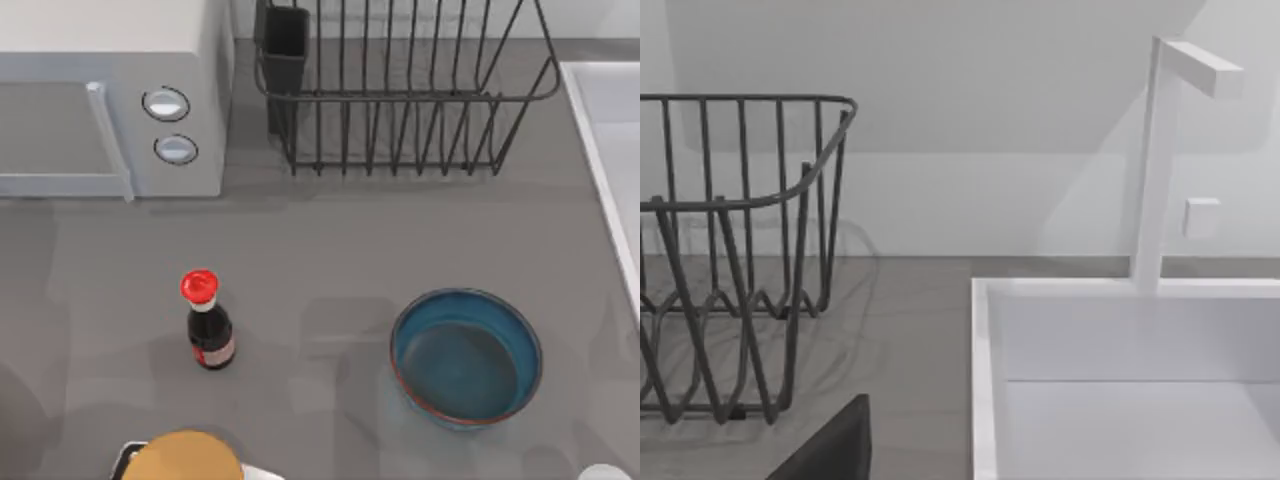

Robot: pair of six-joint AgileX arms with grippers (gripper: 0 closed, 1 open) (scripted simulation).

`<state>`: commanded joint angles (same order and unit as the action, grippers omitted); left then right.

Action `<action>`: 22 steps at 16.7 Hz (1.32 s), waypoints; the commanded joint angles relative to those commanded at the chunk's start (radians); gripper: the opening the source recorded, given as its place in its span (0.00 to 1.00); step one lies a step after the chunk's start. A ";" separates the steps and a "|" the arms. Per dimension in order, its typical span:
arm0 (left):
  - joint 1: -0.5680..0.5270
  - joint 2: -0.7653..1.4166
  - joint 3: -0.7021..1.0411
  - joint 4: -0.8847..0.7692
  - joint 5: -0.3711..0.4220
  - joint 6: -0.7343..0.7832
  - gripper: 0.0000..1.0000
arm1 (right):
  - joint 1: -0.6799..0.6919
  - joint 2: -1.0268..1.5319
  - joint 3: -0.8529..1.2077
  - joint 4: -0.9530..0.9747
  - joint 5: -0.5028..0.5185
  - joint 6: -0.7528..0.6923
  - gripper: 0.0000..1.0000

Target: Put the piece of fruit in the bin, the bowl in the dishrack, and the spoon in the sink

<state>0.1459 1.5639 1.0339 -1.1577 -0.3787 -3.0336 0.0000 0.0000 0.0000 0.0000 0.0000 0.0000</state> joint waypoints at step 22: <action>-0.032 -1.032 -0.592 0.514 0.289 1.907 1.00 | 0.000 0.000 0.000 0.000 0.000 0.000 1.00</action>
<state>0.1138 0.5317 0.4421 -0.6439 -0.0893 -1.1271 0.0000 0.0000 0.0000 0.0000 0.0000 0.0000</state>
